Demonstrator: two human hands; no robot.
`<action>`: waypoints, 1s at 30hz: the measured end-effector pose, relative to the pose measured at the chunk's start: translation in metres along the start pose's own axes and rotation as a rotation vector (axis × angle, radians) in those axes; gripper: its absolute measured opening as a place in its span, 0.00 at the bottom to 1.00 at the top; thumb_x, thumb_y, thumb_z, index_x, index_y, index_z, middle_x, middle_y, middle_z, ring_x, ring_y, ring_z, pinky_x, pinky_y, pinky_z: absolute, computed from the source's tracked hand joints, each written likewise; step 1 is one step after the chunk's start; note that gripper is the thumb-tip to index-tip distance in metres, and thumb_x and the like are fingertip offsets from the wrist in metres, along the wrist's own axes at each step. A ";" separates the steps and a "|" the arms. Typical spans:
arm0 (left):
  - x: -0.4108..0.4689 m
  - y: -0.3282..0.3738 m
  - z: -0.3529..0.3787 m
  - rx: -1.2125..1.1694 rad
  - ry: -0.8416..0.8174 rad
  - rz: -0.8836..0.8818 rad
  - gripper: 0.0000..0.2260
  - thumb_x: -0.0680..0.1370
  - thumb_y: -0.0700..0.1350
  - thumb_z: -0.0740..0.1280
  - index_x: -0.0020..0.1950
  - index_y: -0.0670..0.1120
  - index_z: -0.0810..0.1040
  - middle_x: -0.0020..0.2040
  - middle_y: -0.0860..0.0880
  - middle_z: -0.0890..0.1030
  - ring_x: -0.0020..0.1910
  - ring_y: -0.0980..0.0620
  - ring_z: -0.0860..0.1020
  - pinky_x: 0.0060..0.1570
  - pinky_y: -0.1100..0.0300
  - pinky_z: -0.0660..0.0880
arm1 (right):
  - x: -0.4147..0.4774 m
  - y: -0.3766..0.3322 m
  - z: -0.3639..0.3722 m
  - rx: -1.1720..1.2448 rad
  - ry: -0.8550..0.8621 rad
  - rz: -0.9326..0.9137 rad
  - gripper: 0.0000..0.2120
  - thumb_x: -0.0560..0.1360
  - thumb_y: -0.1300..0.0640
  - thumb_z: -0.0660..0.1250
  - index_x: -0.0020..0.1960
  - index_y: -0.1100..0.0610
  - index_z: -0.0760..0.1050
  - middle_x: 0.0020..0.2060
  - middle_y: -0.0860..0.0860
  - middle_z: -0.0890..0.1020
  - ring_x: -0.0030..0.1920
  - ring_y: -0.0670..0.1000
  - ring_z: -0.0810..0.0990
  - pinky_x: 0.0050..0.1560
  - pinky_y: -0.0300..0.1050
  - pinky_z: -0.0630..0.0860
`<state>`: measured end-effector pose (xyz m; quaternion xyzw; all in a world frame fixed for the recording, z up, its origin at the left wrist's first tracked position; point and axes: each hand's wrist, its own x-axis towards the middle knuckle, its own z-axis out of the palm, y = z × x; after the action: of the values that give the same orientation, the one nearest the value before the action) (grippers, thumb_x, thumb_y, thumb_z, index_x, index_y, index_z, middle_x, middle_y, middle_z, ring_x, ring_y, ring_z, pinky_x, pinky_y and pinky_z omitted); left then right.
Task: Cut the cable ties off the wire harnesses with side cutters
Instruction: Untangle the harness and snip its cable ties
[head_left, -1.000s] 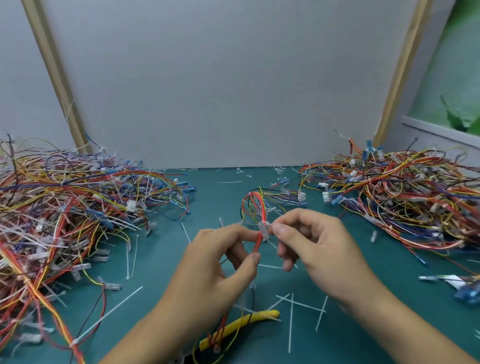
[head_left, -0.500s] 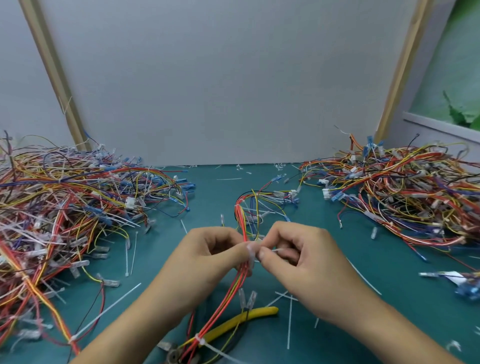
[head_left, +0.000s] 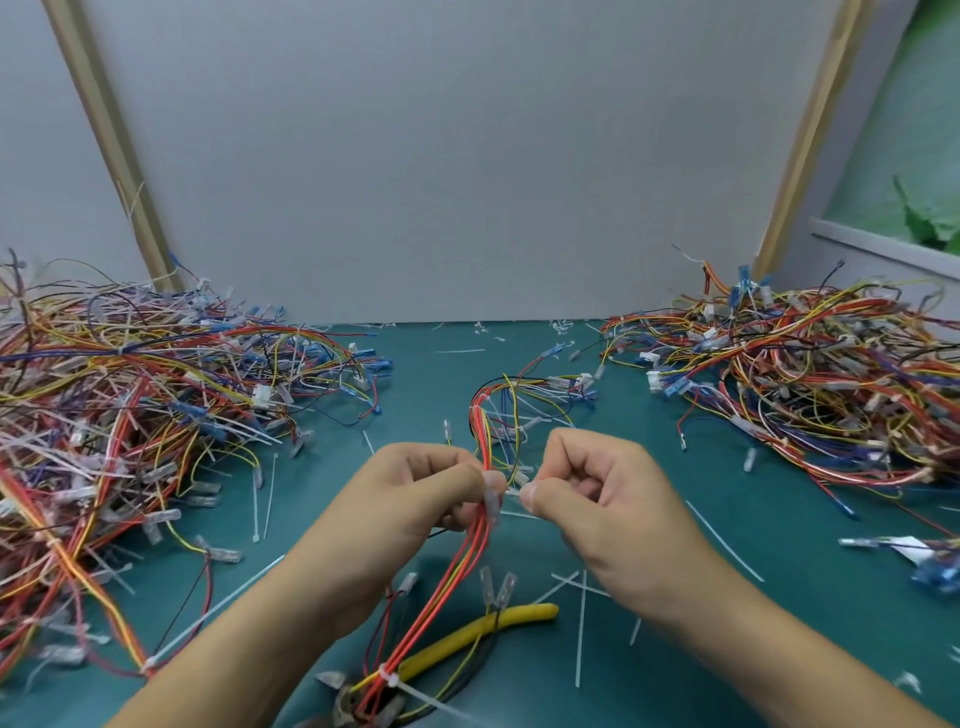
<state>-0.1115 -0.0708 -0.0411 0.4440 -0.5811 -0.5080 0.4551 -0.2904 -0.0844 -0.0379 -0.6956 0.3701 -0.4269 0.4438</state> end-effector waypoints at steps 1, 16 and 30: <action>0.000 0.000 0.000 0.010 -0.002 0.009 0.09 0.69 0.49 0.71 0.31 0.46 0.79 0.31 0.47 0.76 0.33 0.51 0.73 0.42 0.60 0.72 | 0.000 0.002 0.000 0.010 -0.002 -0.006 0.17 0.74 0.69 0.68 0.31 0.56 0.67 0.22 0.44 0.61 0.24 0.43 0.56 0.24 0.35 0.54; -0.012 -0.002 0.021 0.496 -0.255 0.333 0.09 0.77 0.44 0.72 0.39 0.45 0.77 0.36 0.53 0.81 0.39 0.56 0.79 0.45 0.62 0.74 | 0.009 0.004 -0.016 0.425 -0.010 0.301 0.22 0.66 0.47 0.72 0.48 0.66 0.80 0.38 0.56 0.81 0.34 0.49 0.79 0.33 0.39 0.76; -0.009 0.013 -0.001 0.093 0.032 0.145 0.16 0.68 0.57 0.70 0.38 0.43 0.80 0.33 0.45 0.80 0.35 0.50 0.78 0.40 0.60 0.74 | 0.003 -0.006 -0.012 0.384 0.048 0.118 0.06 0.74 0.67 0.69 0.41 0.61 0.81 0.29 0.54 0.78 0.26 0.47 0.74 0.26 0.39 0.74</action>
<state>-0.1099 -0.0611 -0.0290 0.4293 -0.6276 -0.4389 0.4787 -0.2999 -0.0890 -0.0284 -0.5648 0.3324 -0.4793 0.5837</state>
